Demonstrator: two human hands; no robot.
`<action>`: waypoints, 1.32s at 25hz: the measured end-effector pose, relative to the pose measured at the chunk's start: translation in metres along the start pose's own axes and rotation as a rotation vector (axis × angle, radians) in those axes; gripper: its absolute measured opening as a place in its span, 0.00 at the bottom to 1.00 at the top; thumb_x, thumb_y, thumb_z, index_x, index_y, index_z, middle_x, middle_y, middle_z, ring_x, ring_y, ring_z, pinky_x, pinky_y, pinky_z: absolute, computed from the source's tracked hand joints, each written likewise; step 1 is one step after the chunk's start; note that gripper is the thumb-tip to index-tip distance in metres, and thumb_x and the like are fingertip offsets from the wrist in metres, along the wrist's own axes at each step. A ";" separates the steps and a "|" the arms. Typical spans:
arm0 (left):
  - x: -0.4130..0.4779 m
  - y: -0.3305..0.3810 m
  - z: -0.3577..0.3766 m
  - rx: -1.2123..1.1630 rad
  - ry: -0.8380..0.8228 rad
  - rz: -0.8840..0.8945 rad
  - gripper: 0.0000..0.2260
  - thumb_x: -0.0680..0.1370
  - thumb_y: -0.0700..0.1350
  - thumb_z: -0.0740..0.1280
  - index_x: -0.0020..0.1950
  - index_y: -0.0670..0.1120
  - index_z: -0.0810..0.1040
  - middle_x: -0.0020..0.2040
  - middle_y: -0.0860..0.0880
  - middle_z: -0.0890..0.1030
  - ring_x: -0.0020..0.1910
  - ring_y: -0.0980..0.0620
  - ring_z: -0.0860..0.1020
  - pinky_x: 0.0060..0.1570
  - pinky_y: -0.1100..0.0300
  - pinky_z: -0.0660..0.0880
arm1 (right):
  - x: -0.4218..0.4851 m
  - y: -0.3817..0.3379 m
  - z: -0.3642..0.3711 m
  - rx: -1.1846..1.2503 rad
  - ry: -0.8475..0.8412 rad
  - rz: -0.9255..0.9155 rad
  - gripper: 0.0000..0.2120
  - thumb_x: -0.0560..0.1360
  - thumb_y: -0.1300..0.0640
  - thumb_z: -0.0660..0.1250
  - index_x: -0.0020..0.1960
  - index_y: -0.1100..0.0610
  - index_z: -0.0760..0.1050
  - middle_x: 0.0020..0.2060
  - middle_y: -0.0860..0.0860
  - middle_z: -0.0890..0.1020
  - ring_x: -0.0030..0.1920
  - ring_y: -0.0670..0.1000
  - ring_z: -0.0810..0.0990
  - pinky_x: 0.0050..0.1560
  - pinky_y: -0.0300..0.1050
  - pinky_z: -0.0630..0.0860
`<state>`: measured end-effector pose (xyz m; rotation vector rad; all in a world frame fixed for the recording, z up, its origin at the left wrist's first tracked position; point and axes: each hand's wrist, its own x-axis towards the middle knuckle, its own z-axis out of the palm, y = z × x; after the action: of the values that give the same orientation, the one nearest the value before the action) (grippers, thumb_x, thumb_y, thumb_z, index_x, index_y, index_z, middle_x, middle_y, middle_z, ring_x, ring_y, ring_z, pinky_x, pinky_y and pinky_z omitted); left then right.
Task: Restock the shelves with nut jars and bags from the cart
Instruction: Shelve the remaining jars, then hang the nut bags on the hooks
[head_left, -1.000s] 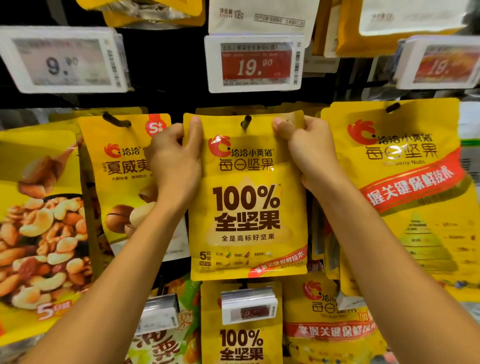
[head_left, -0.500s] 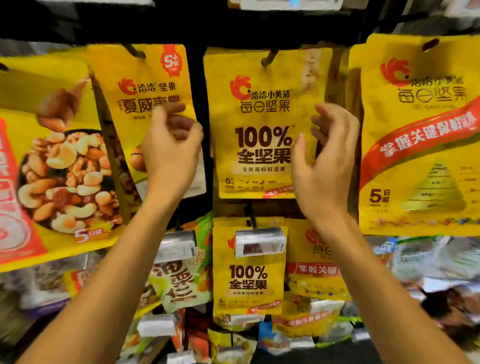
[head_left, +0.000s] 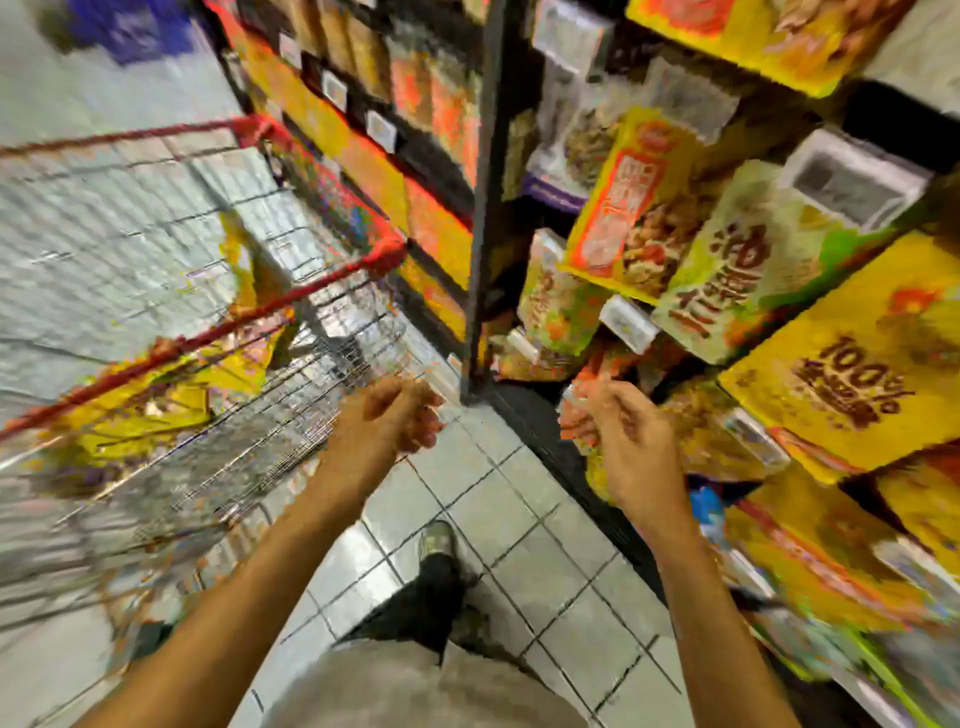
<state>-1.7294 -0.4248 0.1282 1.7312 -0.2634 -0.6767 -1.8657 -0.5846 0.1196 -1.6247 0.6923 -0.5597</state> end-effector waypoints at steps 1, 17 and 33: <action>-0.016 -0.019 -0.032 -0.024 0.092 -0.051 0.12 0.80 0.40 0.60 0.40 0.44 0.79 0.26 0.53 0.79 0.26 0.60 0.76 0.32 0.66 0.72 | -0.005 0.009 0.028 0.018 -0.098 0.062 0.10 0.80 0.63 0.57 0.47 0.63 0.75 0.32 0.52 0.80 0.31 0.42 0.80 0.36 0.33 0.76; 0.057 -0.066 -0.361 -0.427 0.680 -0.130 0.11 0.80 0.37 0.59 0.39 0.43 0.76 0.23 0.53 0.78 0.23 0.62 0.74 0.26 0.70 0.73 | 0.100 -0.023 0.439 -0.109 -0.791 0.011 0.11 0.80 0.59 0.57 0.43 0.51 0.75 0.30 0.43 0.82 0.32 0.39 0.79 0.36 0.31 0.74; 0.326 -0.320 -0.409 -0.613 0.529 -0.948 0.13 0.81 0.38 0.56 0.40 0.42 0.75 0.27 0.49 0.77 0.28 0.52 0.74 0.33 0.61 0.72 | 0.276 0.281 0.622 -0.458 -0.708 1.050 0.22 0.77 0.55 0.63 0.69 0.63 0.66 0.53 0.54 0.81 0.56 0.57 0.79 0.50 0.42 0.77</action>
<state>-1.2915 -0.1712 -0.2171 1.2946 1.0890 -0.8064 -1.2729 -0.3741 -0.2634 -1.4510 1.0200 0.9440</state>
